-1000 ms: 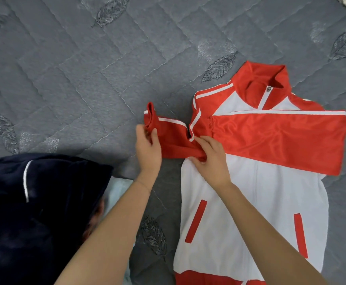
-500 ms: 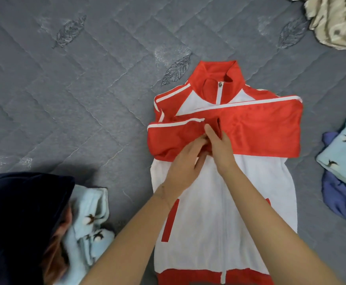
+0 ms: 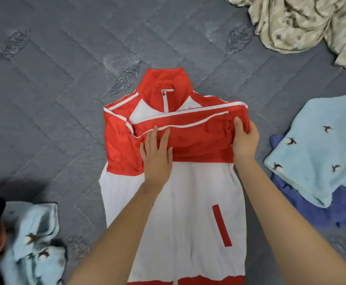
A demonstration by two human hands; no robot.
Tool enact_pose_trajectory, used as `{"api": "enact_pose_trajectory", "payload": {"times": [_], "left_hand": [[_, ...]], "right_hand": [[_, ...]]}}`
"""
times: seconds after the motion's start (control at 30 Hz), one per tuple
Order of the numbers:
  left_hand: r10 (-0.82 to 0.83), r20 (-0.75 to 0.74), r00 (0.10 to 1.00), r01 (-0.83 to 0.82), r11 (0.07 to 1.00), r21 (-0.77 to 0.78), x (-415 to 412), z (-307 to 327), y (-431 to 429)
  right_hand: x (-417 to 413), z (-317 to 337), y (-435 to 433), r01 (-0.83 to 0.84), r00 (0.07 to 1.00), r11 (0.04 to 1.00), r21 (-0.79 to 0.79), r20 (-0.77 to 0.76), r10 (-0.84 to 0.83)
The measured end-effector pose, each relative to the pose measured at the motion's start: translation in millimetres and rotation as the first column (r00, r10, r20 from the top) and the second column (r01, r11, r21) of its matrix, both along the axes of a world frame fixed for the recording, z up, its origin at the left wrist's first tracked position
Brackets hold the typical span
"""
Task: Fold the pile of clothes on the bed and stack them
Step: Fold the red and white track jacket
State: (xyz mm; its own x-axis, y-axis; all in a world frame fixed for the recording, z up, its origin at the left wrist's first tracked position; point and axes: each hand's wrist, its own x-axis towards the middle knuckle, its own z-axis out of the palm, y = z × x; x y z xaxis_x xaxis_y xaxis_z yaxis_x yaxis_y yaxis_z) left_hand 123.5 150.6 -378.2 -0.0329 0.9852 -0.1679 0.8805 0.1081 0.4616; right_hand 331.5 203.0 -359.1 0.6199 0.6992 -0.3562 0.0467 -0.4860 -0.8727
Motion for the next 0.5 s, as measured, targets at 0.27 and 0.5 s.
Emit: {"api": "enact_pose_trajectory", "payload": {"times": [0.27, 0.5], "left_hand": [[0.263, 0.026, 0.965, -0.264, 0.957, 0.122, 0, -12, -2], [0.187, 0.173, 0.967, -0.199, 0.979, 0.053, -31, -29, 7]], "right_hand": [[41, -30, -13, -0.136, 0.983, 0.95, -0.28, 0.081, 0.165], [21, -39, -33, -0.571, 0.585, 0.756, -0.322, 0.487, 0.649]]}}
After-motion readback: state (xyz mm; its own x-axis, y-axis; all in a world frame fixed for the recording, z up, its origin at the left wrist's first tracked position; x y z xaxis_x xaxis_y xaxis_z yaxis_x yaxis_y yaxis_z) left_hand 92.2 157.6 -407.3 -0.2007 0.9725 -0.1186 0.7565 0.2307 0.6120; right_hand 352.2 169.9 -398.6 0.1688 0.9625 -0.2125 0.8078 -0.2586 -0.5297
